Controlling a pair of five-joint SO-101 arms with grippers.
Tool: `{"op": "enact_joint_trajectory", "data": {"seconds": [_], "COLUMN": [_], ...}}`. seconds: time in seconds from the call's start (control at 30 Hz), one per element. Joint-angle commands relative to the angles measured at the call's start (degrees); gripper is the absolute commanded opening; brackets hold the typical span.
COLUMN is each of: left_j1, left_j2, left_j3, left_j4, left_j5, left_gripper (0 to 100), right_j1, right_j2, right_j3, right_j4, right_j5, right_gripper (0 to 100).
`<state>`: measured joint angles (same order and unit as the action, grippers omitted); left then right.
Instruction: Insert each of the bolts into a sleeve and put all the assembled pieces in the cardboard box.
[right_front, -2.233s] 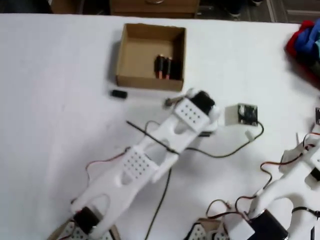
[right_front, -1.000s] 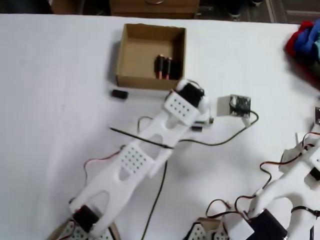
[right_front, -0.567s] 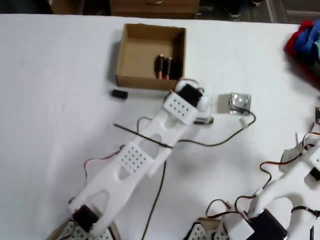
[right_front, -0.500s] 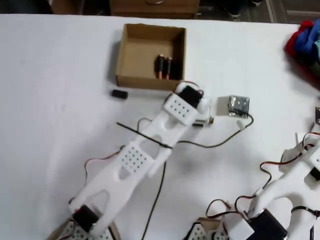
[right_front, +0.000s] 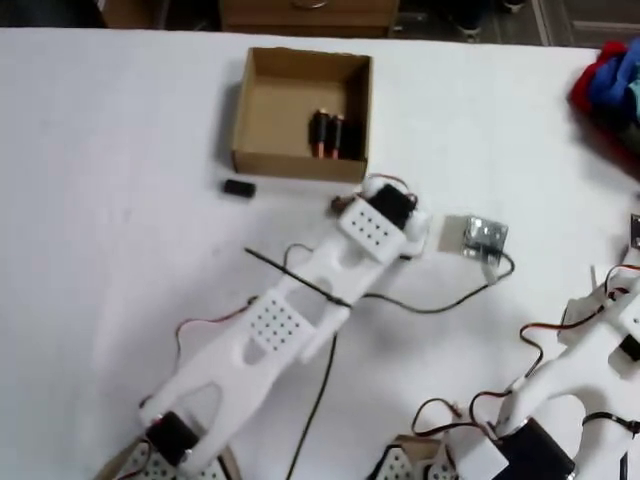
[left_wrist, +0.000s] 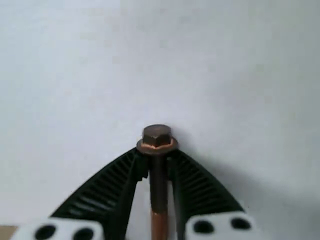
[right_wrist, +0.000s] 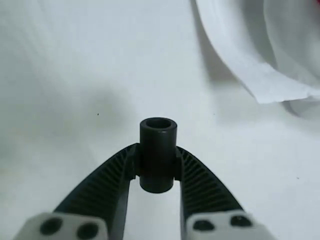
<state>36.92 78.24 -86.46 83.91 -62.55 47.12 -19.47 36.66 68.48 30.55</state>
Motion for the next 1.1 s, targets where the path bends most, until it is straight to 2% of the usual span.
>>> {"op": "enact_joint_trajectory", "data": {"seconds": [0.0,0.1,0.27,0.33,0.4,0.47,0.63,0.7,0.77,0.83,0.93,1.07], "left_j1": [1.3,1.8,1.8,1.8,1.6,1.1,-0.9,-2.3,-4.4,-6.9,-10.4,-13.5], "left_j2": [-0.4,-0.4,-0.5,-1.1,-1.9,-3.0,-8.9,-11.4,-14.2,-17.0,-21.3,-28.4], "left_j3": [0.0,0.0,-0.4,-1.7,-5.1,-9.1,-8.7,-8.8,-8.6,-8.5,-8.8,-8.7], "left_j4": [-0.6,0.4,7.4,10.4,12.9,14.5,16.8,17.9,18.1,18.2,18.4,18.5], "left_j5": [-1.1,-1.2,-0.6,4.1,15.1,29.3,61.9,72.5,79.8,82.2,80.4,79.3], "left_gripper": [4,2,2,2,2,3,3,3,3,3,3,3], "right_j1": [0.3,0.4,0.1,-0.1,-0.2,-0.2,-1.5,-2.9,-5.1,-7.8,-10.3,-16.4], "right_j2": [-0.7,-0.7,-0.7,-0.7,-0.7,-0.7,-0.7,-0.7,-0.7,-0.8,-4.5,-19.3], "right_j3": [-0.7,-0.7,-0.7,-0.7,-0.7,-0.7,-0.5,-0.5,-0.6,-0.6,0.1,6.5], "right_j4": [-0.6,-0.6,-0.7,-0.7,-0.7,-0.7,-0.7,-0.7,-0.7,-0.3,2.5,3.3], "right_j5": [-0.1,-0.2,-0.2,-0.2,-0.2,-0.2,-0.2,-0.2,-0.1,0.1,0.3,0.3], "right_gripper": [2.0,2.0,2.0,2.0,2.0,2.0,2.0,2.0,2.0,2.0,2.0,2.0]}}
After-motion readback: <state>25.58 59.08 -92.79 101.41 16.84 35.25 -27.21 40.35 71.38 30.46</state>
